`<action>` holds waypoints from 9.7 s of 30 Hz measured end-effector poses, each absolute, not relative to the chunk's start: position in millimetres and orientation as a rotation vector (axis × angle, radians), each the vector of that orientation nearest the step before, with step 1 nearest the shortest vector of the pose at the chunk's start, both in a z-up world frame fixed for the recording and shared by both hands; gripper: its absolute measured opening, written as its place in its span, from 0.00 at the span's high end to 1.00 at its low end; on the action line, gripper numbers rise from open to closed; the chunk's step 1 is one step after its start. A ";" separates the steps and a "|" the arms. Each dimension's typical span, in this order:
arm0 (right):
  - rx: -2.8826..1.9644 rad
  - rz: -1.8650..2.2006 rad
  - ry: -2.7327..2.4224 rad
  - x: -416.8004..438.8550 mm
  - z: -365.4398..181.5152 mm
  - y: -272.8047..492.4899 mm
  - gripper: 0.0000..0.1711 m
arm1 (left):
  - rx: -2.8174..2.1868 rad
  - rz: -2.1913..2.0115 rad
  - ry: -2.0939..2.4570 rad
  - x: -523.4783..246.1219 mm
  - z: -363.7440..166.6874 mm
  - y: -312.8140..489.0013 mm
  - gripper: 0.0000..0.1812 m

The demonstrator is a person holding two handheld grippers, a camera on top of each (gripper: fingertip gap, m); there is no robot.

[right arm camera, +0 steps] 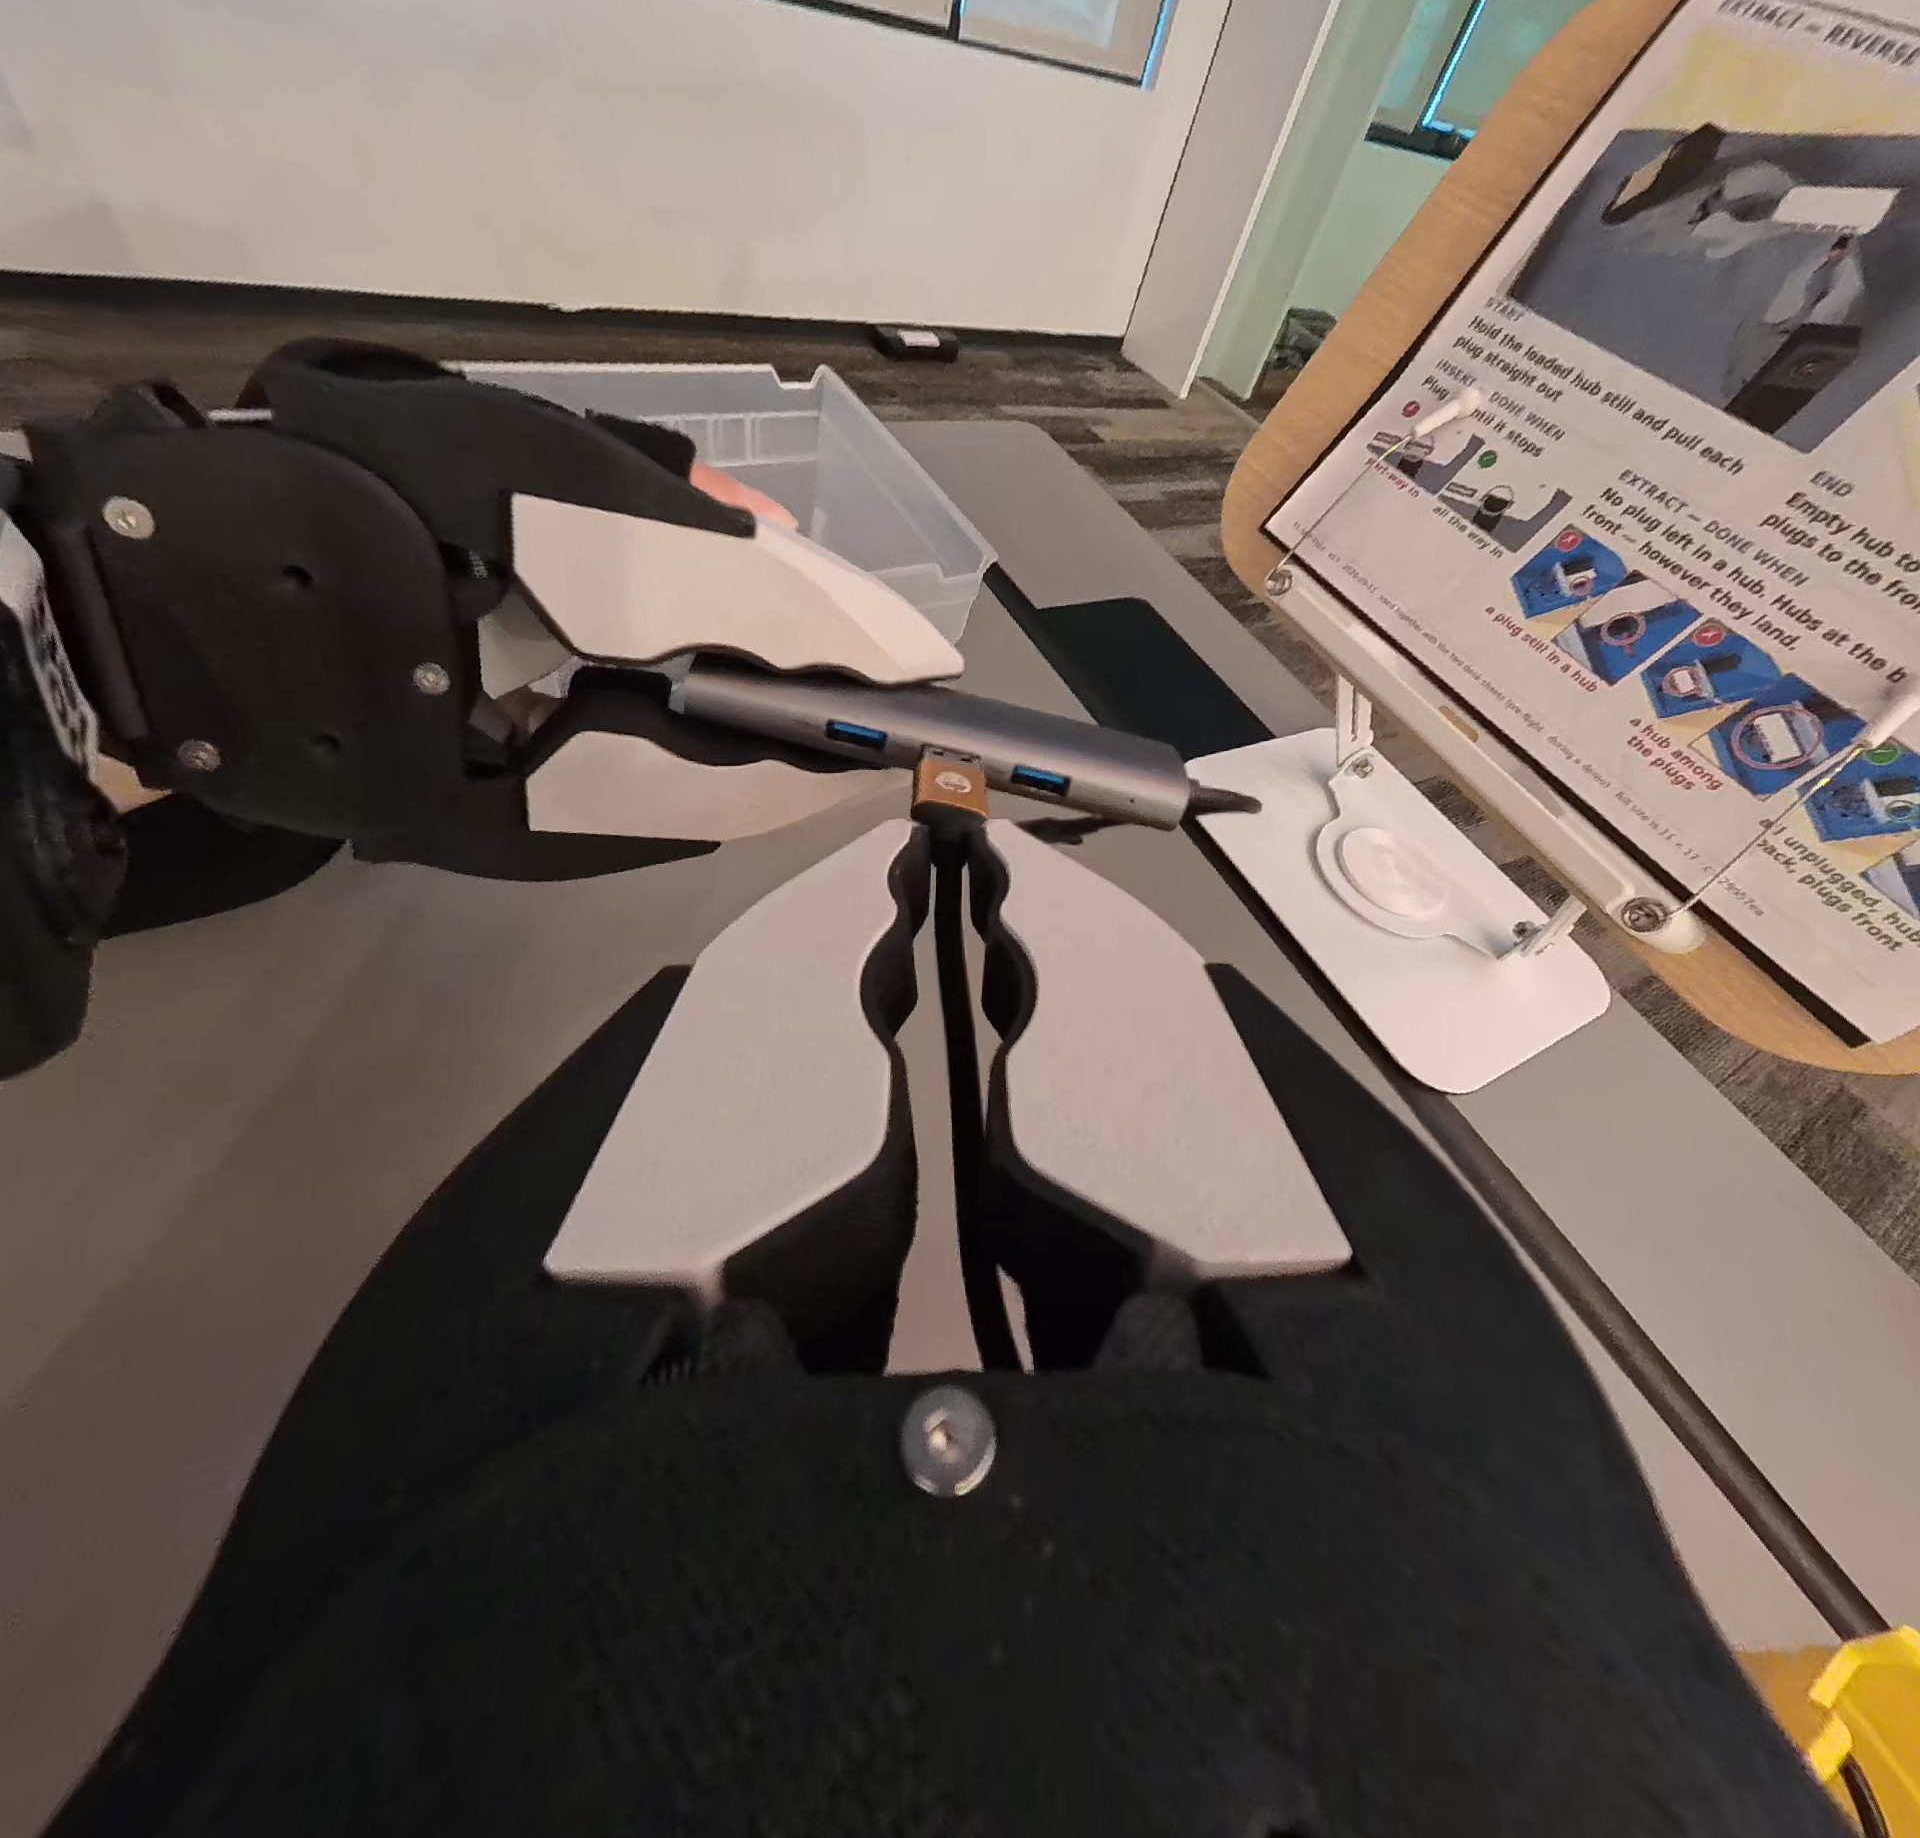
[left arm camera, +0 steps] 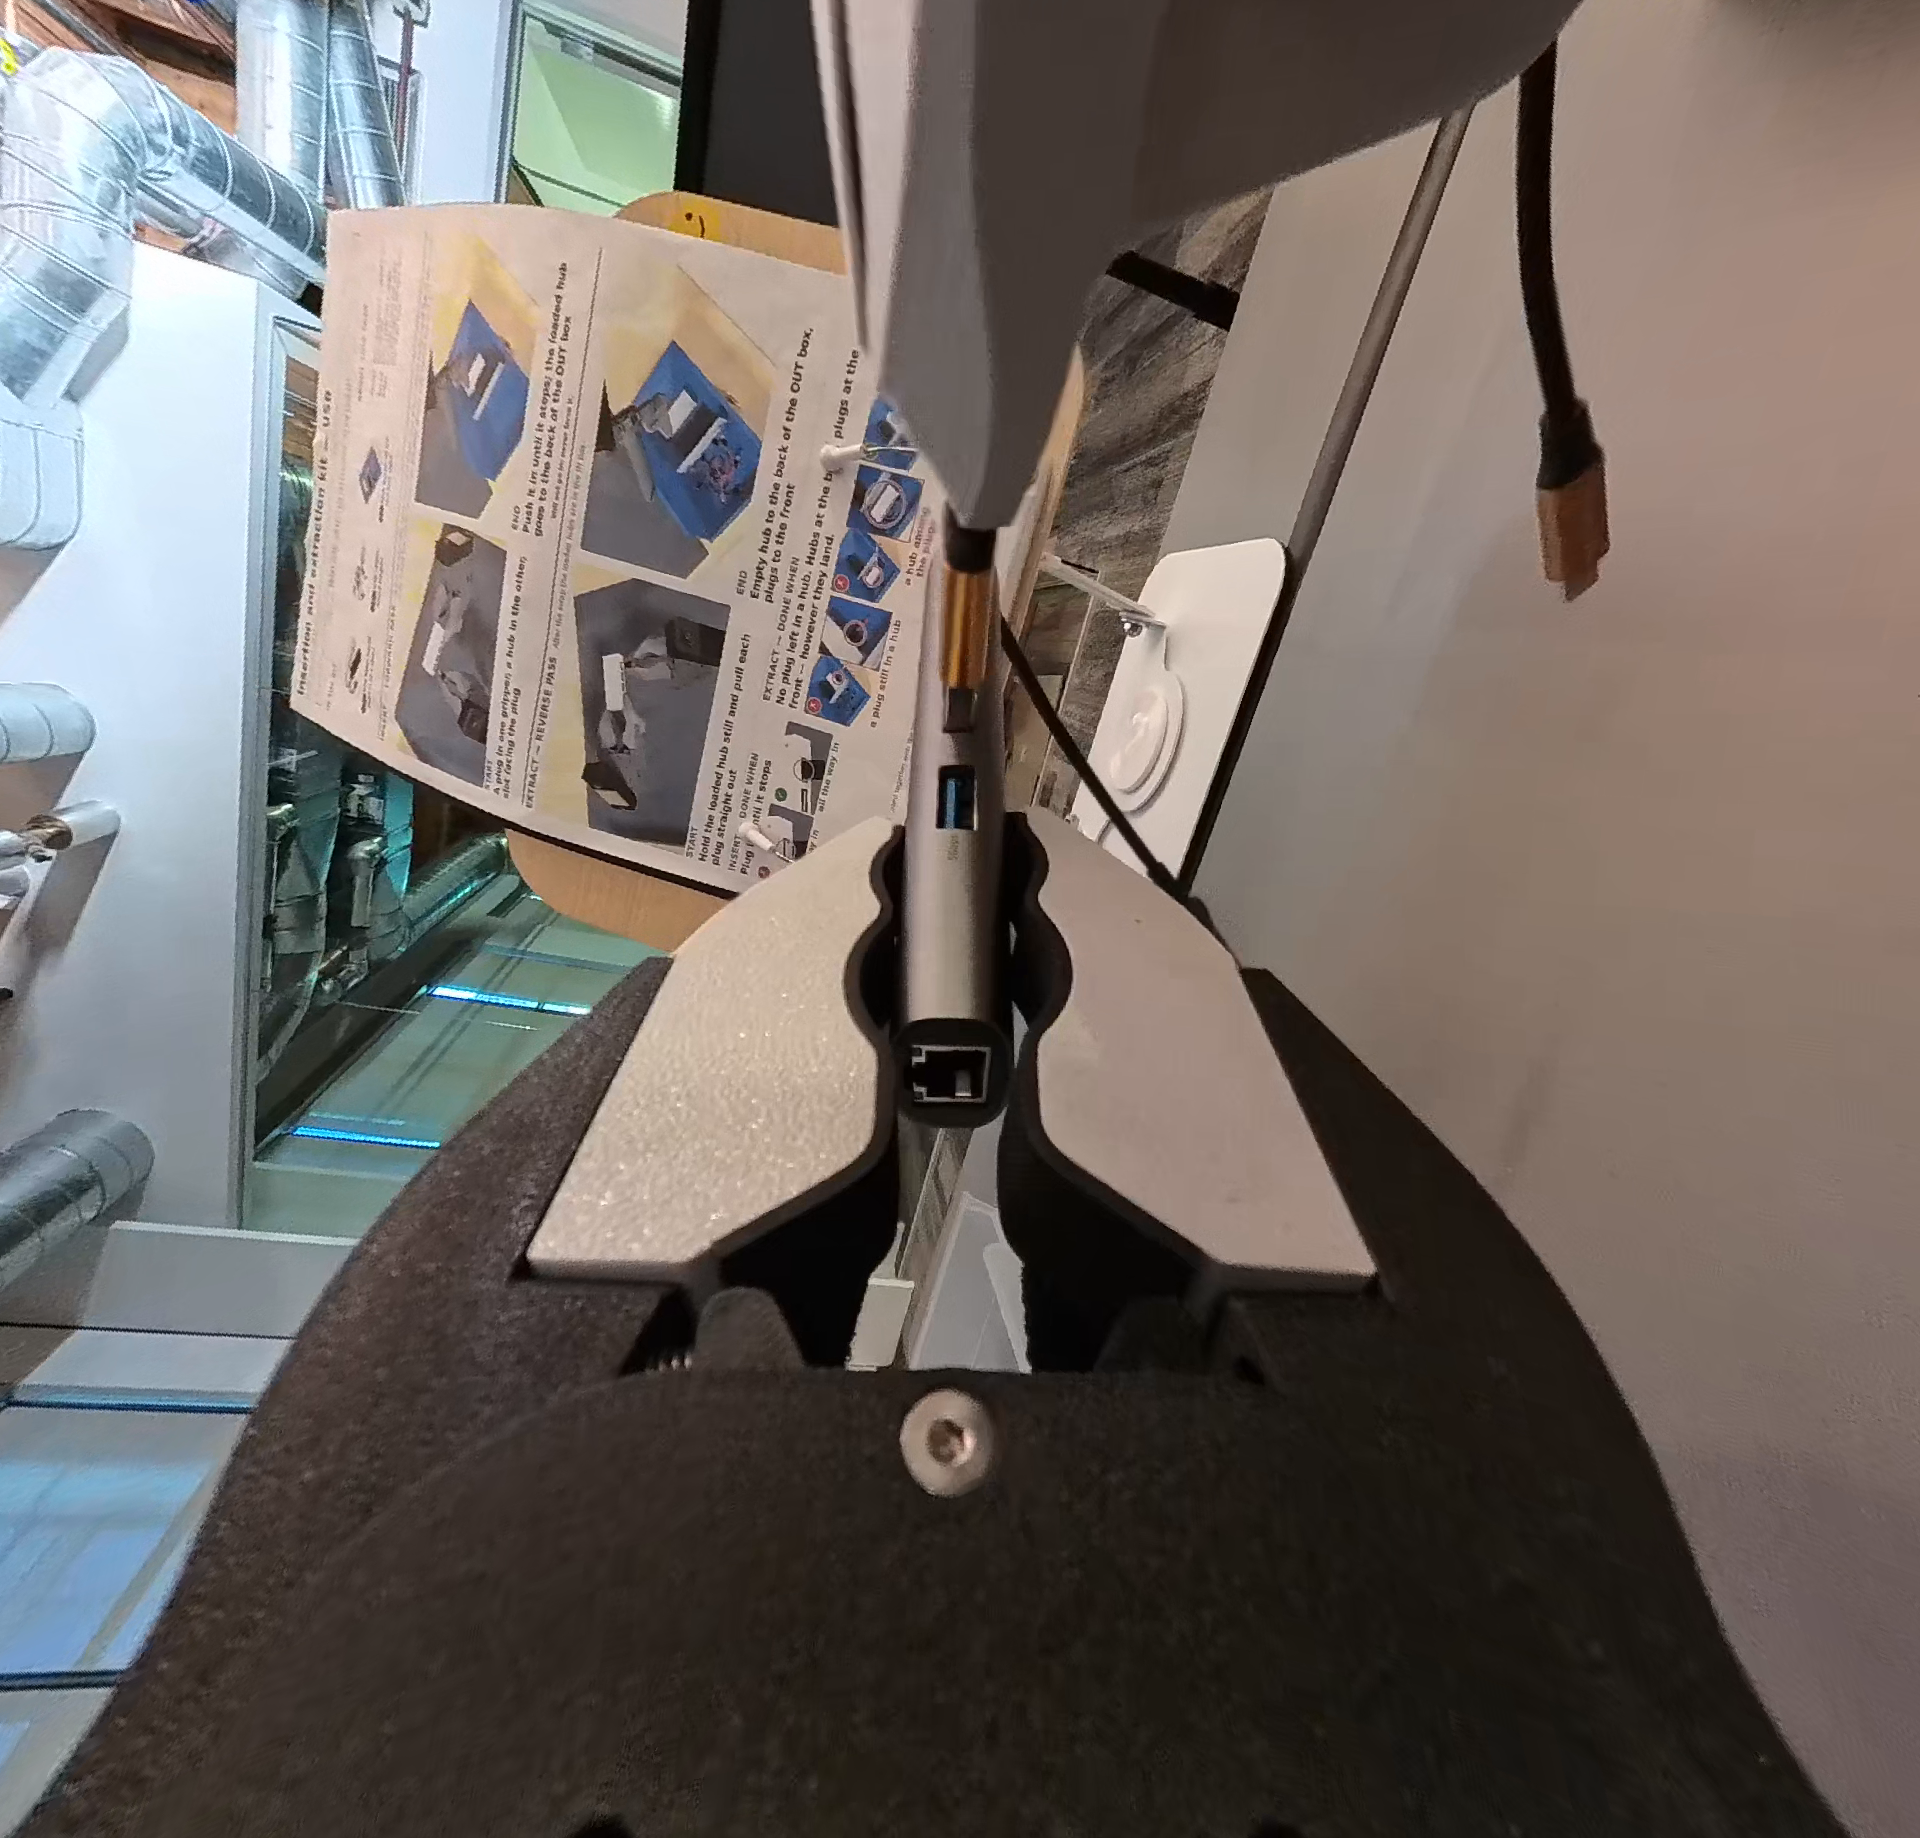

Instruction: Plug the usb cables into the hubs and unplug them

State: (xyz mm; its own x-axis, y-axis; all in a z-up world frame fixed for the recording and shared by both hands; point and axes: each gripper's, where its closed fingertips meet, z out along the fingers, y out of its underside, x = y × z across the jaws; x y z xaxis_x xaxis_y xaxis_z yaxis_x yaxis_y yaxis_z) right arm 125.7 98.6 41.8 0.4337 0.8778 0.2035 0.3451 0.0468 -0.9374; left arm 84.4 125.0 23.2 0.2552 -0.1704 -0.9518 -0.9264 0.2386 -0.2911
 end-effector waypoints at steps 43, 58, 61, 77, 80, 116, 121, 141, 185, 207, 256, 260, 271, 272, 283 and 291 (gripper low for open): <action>-1.491 0.411 -1.240 135.0 49.4 88.8 0.95 | -1.242 0.672 1.195 91.5 22.5 122.2 0.91; -1.510 0.443 -1.217 132.2 44.7 92.4 0.95 | -1.230 0.684 1.187 93.9 24.3 120.0 0.91; -1.501 0.438 -1.214 131.9 47.6 90.9 0.95 | -1.216 0.687 1.190 94.3 25.7 118.3 0.91; -1.463 0.455 -1.223 130.6 52.8 85.5 0.95 | -1.186 0.673 1.168 96.6 30.8 112.3 0.91; -1.439 0.507 -1.245 133.8 53.6 83.4 0.95 | -1.172 0.665 1.171 100.8 30.9 109.5 0.91; -1.484 0.517 -1.266 134.5 47.1 83.2 0.95 | -1.051 0.790 1.235 98.5 43.7 101.1 0.91; -1.481 0.551 -1.230 133.1 50.9 83.3 0.95 | -1.042 0.796 1.245 97.5 43.9 101.0 0.91; -1.529 0.568 -1.166 129.0 51.9 86.1 0.95 | -1.071 0.755 1.200 96.2 44.5 105.0 0.91; -1.526 0.666 -1.181 128.9 66.4 66.6 0.95 | -0.968 0.644 1.162 103.5 53.6 92.1 0.91; -1.536 0.647 -1.191 130.6 67.2 64.5 0.95 | -0.908 0.667 1.159 106.5 58.4 83.8 0.91; -1.437 0.850 -1.201 156.5 101.5 38.4 0.87 | -0.710 0.748 1.173 112.9 81.7 59.8 0.91; -1.414 0.985 -1.121 174.2 122.8 29.7 0.85 | -0.636 0.733 1.188 119.2 81.9 50.0 0.91; -0.904 0.391 -1.377 182.0 109.7 18.3 0.77 | -0.484 0.524 1.294 149.9 77.0 3.8 0.91; -0.890 0.297 -1.397 179.4 104.5 20.9 0.76 | -0.483 0.508 1.296 149.9 77.1 2.9 0.91; -0.853 0.024 -1.538 142.2 65.4 33.7 0.78 | -0.607 0.312 1.348 152.5 70.1 2.8 0.91; -0.873 0.146 -1.569 141.1 56.1 32.4 0.86 | -0.735 0.044 1.423 152.3 62.8 1.0 0.91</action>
State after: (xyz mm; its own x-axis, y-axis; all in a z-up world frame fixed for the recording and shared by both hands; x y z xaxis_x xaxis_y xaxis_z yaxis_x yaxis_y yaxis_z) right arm 141.1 32.4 56.1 0.0600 0.5975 0.7996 0.4400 0.7032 -0.5585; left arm 152.3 1.0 62.8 0.1852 -0.3928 -0.9008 -0.4478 0.7822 -0.4332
